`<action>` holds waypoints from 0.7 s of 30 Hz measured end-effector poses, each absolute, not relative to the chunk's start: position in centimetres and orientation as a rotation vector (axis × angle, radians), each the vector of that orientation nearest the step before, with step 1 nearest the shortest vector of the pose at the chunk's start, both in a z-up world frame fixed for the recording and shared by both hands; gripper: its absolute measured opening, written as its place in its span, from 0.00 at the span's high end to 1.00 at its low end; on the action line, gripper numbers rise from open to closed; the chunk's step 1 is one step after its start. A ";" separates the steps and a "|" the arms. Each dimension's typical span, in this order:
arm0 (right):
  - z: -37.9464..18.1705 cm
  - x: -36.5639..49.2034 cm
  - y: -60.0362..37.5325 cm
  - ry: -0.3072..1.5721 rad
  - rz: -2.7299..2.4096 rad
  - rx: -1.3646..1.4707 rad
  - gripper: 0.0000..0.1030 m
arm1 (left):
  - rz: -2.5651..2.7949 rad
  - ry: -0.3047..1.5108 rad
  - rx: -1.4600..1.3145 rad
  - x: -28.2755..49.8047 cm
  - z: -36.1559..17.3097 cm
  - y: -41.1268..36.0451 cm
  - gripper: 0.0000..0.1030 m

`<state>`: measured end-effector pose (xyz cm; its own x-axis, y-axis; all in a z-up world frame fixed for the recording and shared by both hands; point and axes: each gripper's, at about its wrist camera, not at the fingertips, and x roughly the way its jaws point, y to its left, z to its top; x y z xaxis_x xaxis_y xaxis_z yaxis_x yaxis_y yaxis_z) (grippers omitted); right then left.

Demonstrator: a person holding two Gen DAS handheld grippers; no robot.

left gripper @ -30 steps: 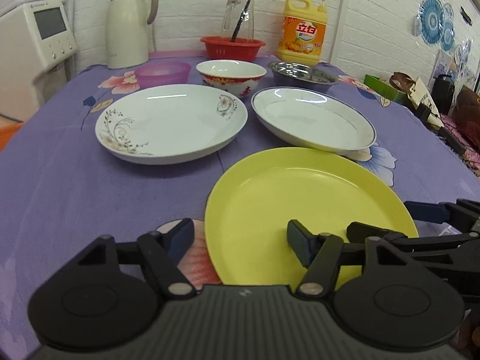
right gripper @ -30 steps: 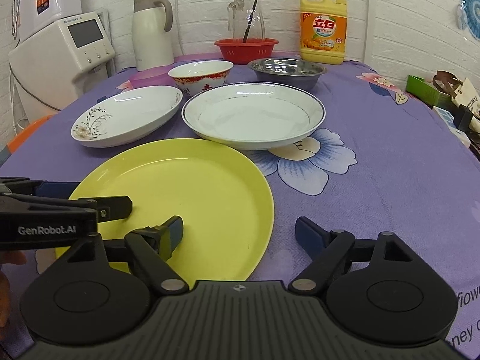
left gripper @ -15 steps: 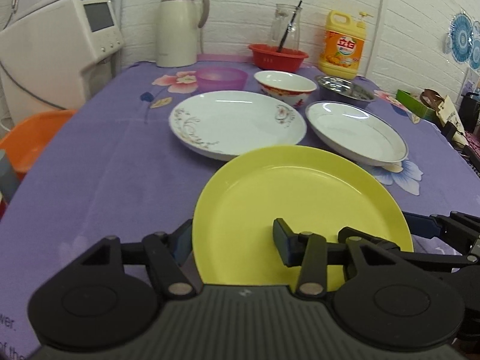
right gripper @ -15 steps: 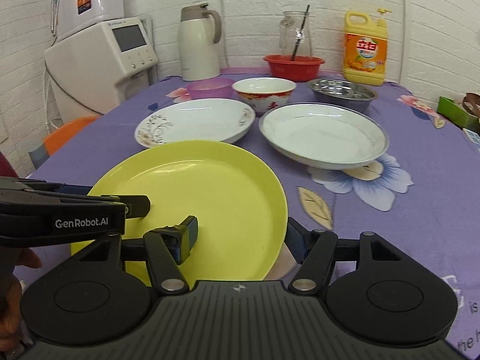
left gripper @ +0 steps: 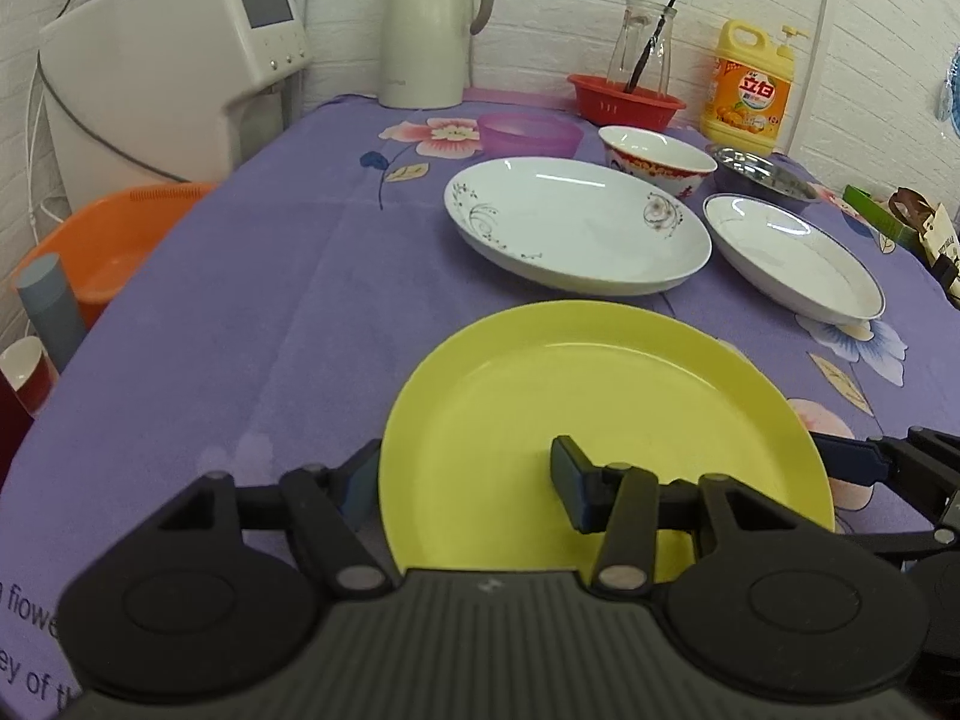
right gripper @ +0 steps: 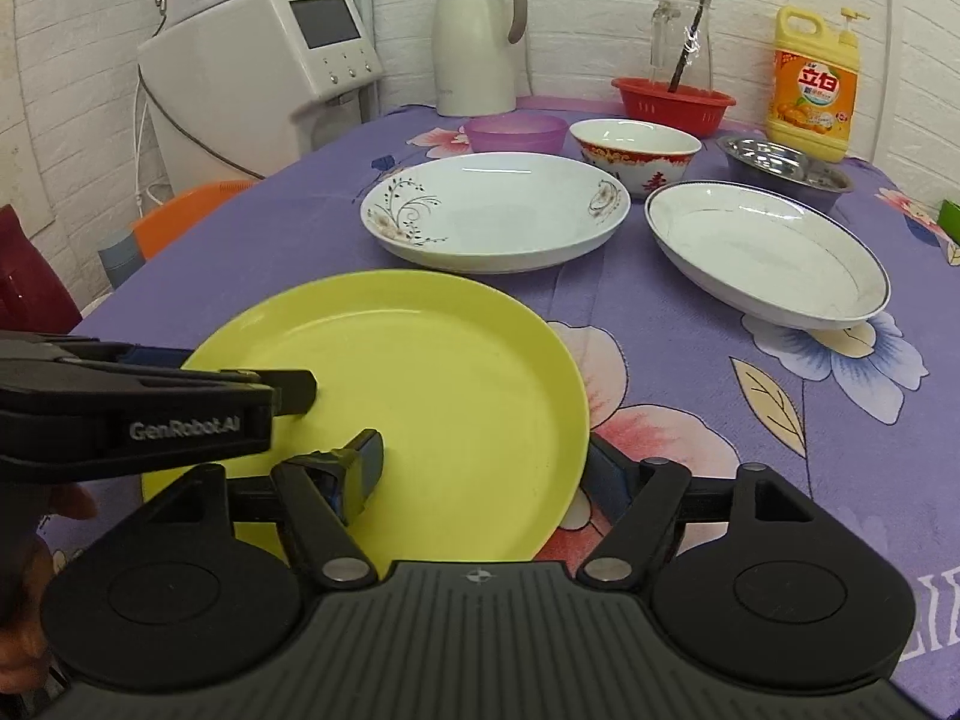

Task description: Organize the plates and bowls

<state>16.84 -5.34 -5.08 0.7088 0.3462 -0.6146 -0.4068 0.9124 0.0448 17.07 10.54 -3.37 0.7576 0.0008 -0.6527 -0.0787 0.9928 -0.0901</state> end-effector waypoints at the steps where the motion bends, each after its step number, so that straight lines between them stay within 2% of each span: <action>1: -5.1 16.5 -5.1 0.655 0.419 -0.115 0.00 | 0.042 0.707 -0.118 16.9 -3.4 10.6 0.52; 10: -4.4 16.8 -6.9 0.646 0.421 -0.039 0.00 | 0.002 0.683 -0.224 17.2 -2.6 12.4 0.45; 15: -3.5 16.9 -8.8 0.624 0.386 0.003 0.00 | 0.027 0.648 -0.226 17.8 -1.4 12.7 0.34; 21: -3.1 18.0 -9.5 0.632 0.409 0.029 0.00 | 0.041 0.620 -0.217 19.4 0.6 14.1 0.30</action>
